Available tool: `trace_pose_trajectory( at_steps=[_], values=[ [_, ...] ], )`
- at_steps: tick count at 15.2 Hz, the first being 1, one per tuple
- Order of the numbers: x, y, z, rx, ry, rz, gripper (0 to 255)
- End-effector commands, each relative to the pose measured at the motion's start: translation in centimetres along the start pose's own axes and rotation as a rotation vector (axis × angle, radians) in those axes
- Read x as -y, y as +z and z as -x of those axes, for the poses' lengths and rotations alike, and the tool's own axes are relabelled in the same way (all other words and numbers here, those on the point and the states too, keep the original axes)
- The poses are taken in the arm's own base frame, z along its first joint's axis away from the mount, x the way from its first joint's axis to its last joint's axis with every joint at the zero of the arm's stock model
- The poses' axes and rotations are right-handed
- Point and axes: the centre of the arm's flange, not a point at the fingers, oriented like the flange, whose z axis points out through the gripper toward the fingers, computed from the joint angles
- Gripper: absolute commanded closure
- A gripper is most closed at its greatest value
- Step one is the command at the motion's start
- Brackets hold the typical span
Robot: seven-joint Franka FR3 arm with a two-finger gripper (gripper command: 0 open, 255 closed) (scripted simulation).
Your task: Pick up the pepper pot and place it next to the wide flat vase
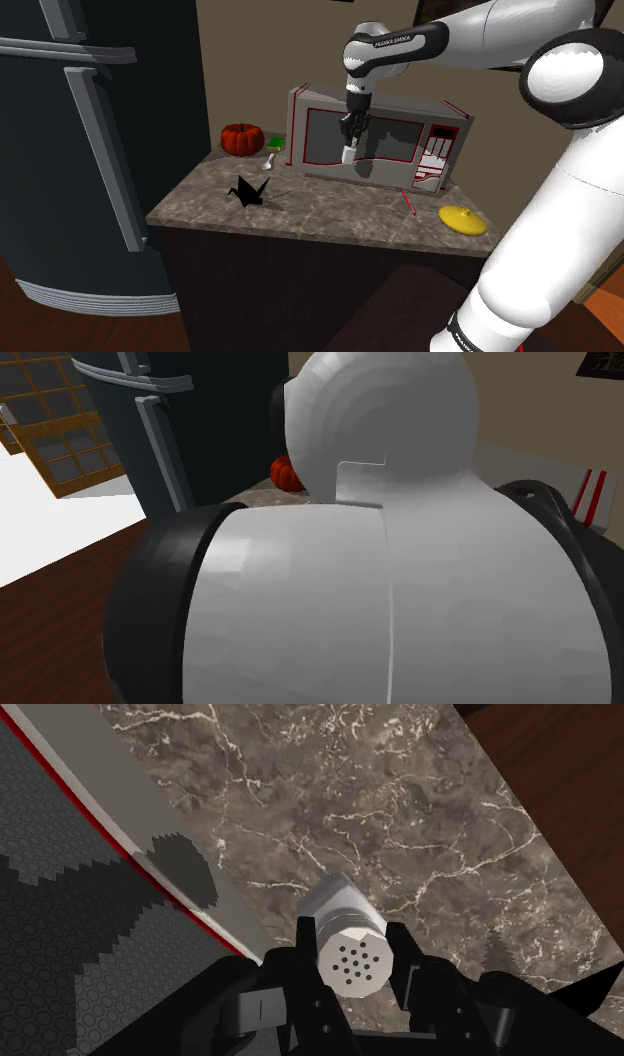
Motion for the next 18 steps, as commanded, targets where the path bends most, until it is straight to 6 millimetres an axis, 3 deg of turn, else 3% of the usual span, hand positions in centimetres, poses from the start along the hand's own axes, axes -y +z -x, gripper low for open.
trace_pose_trajectory(
  at_steps=[1,18],
  values=[
    [-1.7,0.3,2.3,0.000,-0.001,0.000,255],
    [-14.7,0.9,20.6,0.000,-0.001,0.000,255]
  ],
)
